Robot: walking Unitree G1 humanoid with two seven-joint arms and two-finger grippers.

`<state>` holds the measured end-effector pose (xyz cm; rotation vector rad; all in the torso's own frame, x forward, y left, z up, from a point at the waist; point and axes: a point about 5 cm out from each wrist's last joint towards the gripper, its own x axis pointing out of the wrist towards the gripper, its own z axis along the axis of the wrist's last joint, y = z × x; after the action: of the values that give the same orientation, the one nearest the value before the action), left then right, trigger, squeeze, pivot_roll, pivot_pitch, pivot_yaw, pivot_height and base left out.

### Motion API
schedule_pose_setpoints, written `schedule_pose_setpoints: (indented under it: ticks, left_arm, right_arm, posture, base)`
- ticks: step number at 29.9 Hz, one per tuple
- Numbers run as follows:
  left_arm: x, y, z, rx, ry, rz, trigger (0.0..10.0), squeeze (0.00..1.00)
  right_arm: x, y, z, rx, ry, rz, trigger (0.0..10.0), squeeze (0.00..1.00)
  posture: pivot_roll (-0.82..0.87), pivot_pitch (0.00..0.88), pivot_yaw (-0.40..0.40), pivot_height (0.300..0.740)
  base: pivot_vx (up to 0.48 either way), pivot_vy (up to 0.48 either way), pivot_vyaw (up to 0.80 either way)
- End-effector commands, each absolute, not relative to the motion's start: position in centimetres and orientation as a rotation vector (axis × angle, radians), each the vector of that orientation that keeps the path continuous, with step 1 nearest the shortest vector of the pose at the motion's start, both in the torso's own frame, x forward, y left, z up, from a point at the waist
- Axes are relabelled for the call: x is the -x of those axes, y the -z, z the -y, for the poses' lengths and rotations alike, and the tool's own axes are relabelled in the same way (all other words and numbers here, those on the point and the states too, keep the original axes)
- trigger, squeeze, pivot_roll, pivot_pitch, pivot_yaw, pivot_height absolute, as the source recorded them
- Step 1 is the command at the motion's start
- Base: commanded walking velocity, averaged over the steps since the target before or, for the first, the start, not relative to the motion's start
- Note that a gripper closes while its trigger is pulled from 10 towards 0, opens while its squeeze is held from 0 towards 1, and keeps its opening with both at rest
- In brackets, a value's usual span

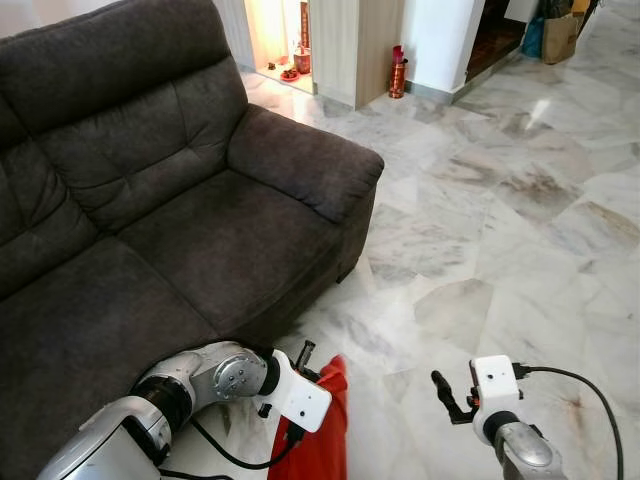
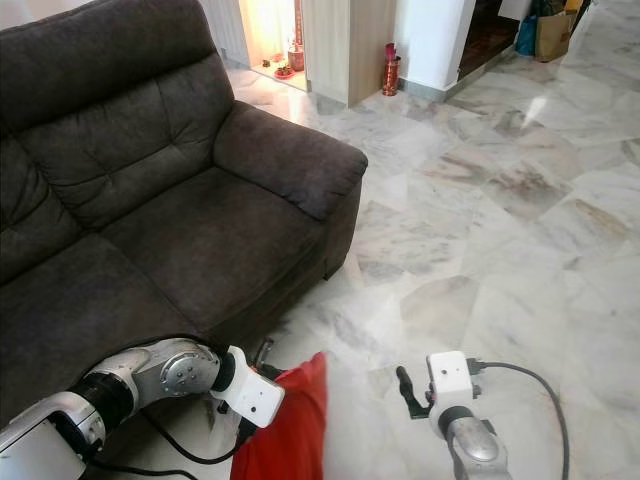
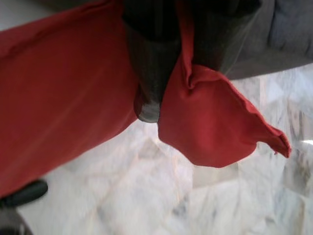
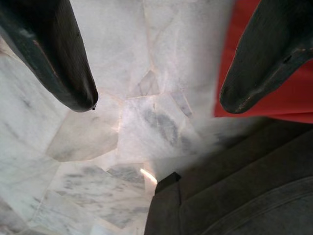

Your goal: Move the pillow to the sofa from floor

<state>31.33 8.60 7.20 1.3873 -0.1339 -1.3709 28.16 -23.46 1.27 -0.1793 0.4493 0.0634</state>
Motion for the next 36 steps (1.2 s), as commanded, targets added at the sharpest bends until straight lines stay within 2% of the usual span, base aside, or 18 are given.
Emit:
schedule_pose_setpoints:
  ticks: [1,9,10,11,12,14,16,17,23,28,36]
  left_arm:
    - [-32.5,-8.6,-8.6,-1.443,1.301,0.194,10.0,0.0]
    - [-34.4,-9.3,-10.3,-1.518,1.181,0.084,10.0,0.0]
    - [-34.9,-9.3,-11.0,-1.514,1.135,0.007,10.0,0.0]
    - [-35.7,-9.4,-11.9,-1.461,1.035,-0.104,10.0,0.0]
    - [-36.1,-9.6,-12.2,-1.394,0.962,-0.142,10.0,0.0]
    - [-37.0,-10.3,-12.7,-1.253,0.821,-0.185,10.0,0.0]
    - [-37.5,-10.8,-13.1,-1.205,0.735,-0.188,10.0,0.0]
    - [-37.8,-11.3,-13.6,-1.302,0.691,-0.151,10.0,0.0]
    - [-37.8,-11.6,-14.8,-1.537,0.747,-0.112,10.0,0.0]
    - [-37.9,-11.9,-15.3,-1.61,0.726,-0.092,10.0,0.0]
    - [-35.7,-10.5,-14.5,-1.654,1.065,0.024,10.0,0.0]
  right_arm:
    - [-27.7,-0.7,23.4,0.179,-0.064,-0.469,10.0,0.0]
    - [-28.0,-0.9,23.3,0.184,-0.062,-0.462,10.0,0.0]
    - [-28.0,-0.9,23.2,0.185,-0.062,-0.463,10.0,0.0]
    - [-27.9,-0.8,23.1,0.186,-0.062,-0.464,10.0,0.0]
    - [-27.9,-0.8,23.1,0.186,-0.063,-0.465,10.0,0.0]
    - [-27.9,-0.7,23.0,0.187,-0.064,-0.465,10.0,0.0]
    - [-27.8,-0.7,22.9,0.187,-0.063,-0.466,10.0,0.0]
    - [-27.8,-0.6,22.9,0.187,-0.063,-0.468,10.0,0.0]
    - [-27.7,-0.6,23.1,0.193,-0.059,-0.47,10.0,0.0]
    - [-27.8,-0.7,23.1,0.193,-0.056,-0.467,10.0,0.0]
    - [-27.6,-0.6,23.2,0.202,-0.056,-0.47,10.0,0.0]
  posture:
    - [-0.03,0.104,0.08,0.74]
    - [-0.04,0.09,0.086,0.74]
    - [-0.04,0.089,0.089,0.74]
    - [-0.04,0.084,0.091,0.74]
    - [-0.04,0.083,0.091,0.74]
    - [-0.04,0.084,0.092,0.74]
    - [-0.04,0.084,0.089,0.74]
    - [-0.04,0.087,0.086,0.74]
    - [-0.04,0.09,0.088,0.74]
    - [-0.04,0.096,0.088,0.74]
    - [-0.04,0.102,0.087,0.74]
  base:
    - [0.0,0.0,0.0]
    - [0.0,0.0,0.0]
    - [0.0,0.0,0.0]
    - [0.0,0.0,0.0]
    - [0.0,0.0,0.0]
    - [0.0,0.0,0.0]
    - [0.0,0.0,0.0]
    - [0.0,0.0,0.0]
    - [0.0,0.0,0.0]
    - [0.0,0.0,0.0]
    - [0.0,0.0,0.0]
